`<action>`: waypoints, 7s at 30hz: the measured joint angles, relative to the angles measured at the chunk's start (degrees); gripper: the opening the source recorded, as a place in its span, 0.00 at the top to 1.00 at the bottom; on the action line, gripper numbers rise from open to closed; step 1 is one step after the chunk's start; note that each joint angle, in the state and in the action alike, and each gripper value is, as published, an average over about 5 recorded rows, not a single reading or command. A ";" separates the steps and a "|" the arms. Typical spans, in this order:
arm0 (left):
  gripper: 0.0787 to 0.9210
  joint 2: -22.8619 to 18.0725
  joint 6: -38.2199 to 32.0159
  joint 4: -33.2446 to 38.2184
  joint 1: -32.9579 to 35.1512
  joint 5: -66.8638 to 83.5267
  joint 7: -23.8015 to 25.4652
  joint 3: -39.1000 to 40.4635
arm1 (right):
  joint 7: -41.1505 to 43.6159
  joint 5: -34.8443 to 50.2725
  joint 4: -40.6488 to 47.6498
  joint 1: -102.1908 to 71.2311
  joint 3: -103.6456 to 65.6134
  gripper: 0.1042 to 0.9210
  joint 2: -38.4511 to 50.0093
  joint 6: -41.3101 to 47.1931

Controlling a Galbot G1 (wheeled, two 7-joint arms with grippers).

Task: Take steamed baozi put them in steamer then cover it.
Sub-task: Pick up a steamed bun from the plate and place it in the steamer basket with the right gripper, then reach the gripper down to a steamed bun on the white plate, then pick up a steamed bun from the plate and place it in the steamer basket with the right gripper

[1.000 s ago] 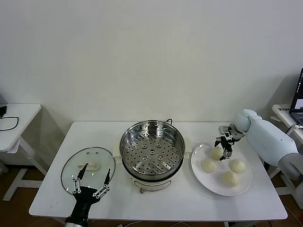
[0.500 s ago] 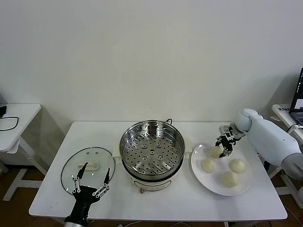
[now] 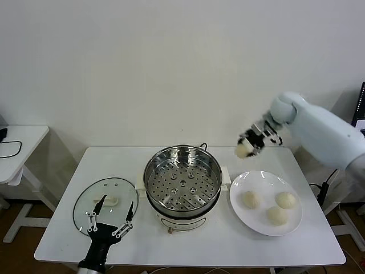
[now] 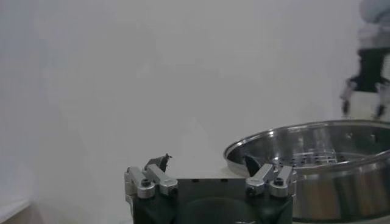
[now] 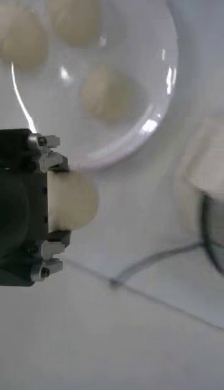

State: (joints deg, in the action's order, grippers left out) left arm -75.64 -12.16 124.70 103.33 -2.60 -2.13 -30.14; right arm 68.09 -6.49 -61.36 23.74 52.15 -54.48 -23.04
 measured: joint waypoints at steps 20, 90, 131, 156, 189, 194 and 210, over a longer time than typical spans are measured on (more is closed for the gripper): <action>0.12 -0.14 0.18 1.18 0.40 0.15 -0.37 -0.02 | -2.49 -9.79 -8.63 0.92 6.31 0.34 -11.33 -11.72; 0.12 -0.58 0.22 0.95 -0.18 0.23 -1.01 -0.11 | -3.38 21.84 -3.88 -3.67 17.97 0.12 12.16 26.11; 0.12 -0.92 0.07 -0.14 -0.57 0.18 -1.47 -0.24 | -7.79 18.41 -1.17 -13.52 15.78 0.34 10.32 28.27; 0.12 0.11 0.33 0.43 -1.53 0.13 -1.93 0.42 | 1.03 29.58 -10.77 15.56 26.45 0.36 4.07 30.57; 0.12 0.32 1.15 -0.42 -3.45 0.12 -2.78 0.93 | -16.29 47.08 -14.39 18.84 38.32 0.36 -22.95 43.76; 0.12 0.28 1.12 -0.63 -3.51 0.12 -2.82 0.97 | -17.26 47.01 -13.26 17.20 38.52 0.36 -24.84 44.18; 0.12 0.20 1.12 -0.92 -3.62 0.14 -2.91 0.72 | -18.55 46.48 -11.44 13.65 38.27 0.28 -27.26 44.71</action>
State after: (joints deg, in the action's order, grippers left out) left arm -75.44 -11.04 123.79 99.71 -2.46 -5.04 -29.42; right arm 49.54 39.99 -72.80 37.40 90.41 -81.75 21.67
